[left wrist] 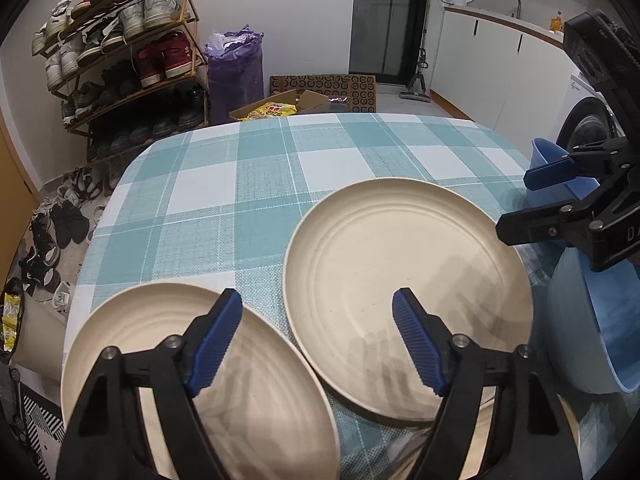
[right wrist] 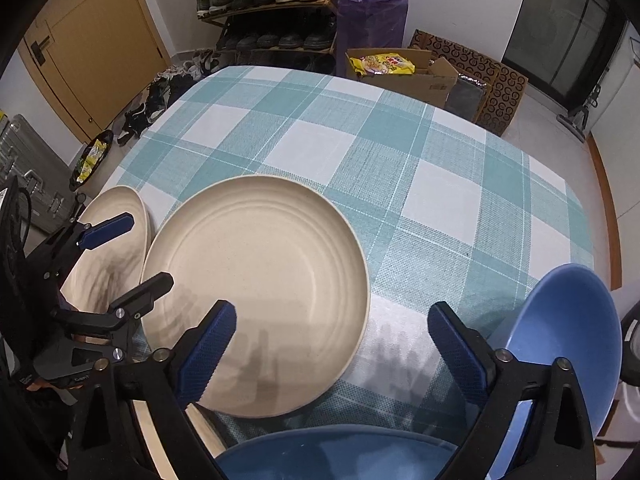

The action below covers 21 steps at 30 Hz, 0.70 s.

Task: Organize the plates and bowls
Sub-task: 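Close the right gripper on the rim of the large cream plate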

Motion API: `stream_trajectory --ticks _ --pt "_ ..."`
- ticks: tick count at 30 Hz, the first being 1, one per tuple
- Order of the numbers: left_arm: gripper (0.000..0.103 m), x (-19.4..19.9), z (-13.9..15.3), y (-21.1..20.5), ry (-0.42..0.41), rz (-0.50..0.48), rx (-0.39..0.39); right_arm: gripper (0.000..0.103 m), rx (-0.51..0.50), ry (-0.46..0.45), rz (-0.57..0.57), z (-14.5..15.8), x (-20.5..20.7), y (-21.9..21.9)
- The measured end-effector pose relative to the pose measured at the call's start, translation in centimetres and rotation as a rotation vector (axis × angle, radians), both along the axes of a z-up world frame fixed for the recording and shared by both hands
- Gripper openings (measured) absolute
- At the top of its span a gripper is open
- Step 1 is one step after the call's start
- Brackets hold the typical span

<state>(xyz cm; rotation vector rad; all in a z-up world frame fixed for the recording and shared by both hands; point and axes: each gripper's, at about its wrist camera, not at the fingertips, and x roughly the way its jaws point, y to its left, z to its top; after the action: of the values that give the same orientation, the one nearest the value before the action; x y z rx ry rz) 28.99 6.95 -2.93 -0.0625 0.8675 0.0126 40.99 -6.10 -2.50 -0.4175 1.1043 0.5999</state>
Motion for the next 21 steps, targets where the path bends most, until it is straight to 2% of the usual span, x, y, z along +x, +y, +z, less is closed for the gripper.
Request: stream_trajectory --ticks 8,21 --pt "0.069 0.4 -0.6 -0.3 0.026 -0.027 -0.01 0.092 -0.031 0.046 -0.002 -1.4 0.7 0.6" --pt "0.068 0.5 -0.7 -0.7 0.038 -0.049 0.003 0.092 -0.059 0.08 -0.02 -2.5 1.5 0.3"
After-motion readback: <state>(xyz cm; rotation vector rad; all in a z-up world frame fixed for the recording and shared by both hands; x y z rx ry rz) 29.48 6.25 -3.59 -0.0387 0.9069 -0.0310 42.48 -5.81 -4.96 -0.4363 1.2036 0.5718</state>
